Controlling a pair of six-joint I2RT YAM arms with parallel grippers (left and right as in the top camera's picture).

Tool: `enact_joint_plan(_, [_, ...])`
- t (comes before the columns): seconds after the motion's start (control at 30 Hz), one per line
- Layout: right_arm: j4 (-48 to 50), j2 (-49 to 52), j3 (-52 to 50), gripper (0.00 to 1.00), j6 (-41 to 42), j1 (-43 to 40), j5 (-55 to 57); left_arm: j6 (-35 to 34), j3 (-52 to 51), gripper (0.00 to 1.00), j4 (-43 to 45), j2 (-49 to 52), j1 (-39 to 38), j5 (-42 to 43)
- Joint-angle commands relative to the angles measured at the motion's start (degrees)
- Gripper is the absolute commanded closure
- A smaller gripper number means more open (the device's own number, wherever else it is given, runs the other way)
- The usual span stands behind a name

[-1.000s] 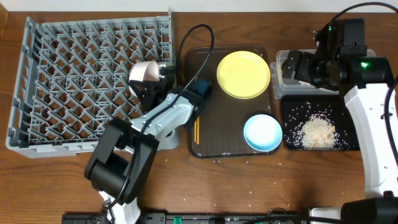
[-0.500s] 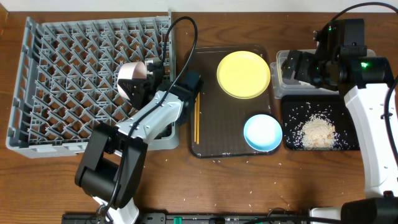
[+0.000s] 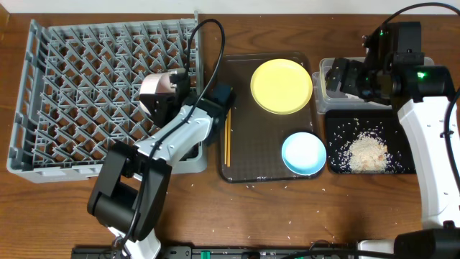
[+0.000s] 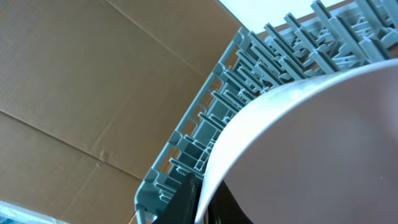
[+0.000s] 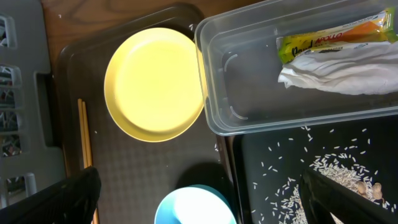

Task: Sort waste into correct bins and load items into the dishwasher
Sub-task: 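Move the left gripper over the light blue bowl on the brown tray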

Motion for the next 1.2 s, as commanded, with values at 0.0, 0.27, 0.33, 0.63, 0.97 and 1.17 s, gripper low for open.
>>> enact_joint_plan(0.0, [-0.07,0.37,-0.42,0.01,-0.31,-0.07,0.35,-0.55,-0.24,0.93,-0.2,0.92,-1.86,2.12])
enact_joint_plan(0.27, [-0.07,0.37,-0.42,0.01,-0.31,-0.04,0.35,0.44,-0.24,0.91,-1.22,0.9,-3.26,2.6])
enact_joint_plan(0.33, [-0.07,0.37,-0.42,0.01,-0.31,-0.07,0.37,3.85,-0.22,0.72,-3.3,0.7,-3.96,2.6])
enact_joint_plan(0.63, [-0.07,0.37,-0.42,0.01,-0.31,-0.04,0.35,4.0,0.24,0.52,-3.91,-3.23,-7.58,22.67])
enact_joint_plan(0.97, [-0.07,0.37,-0.42,0.01,-0.31,-0.07,0.35,5.51,4.2,0.28,-2.19,-14.95,-7.63,43.25])
enact_joint_plan(1.17, [-0.07,0.37,-0.42,0.01,-0.31,-0.04,0.35,5.33,4.2,0.25,2.86,-21.33,-7.63,62.49])
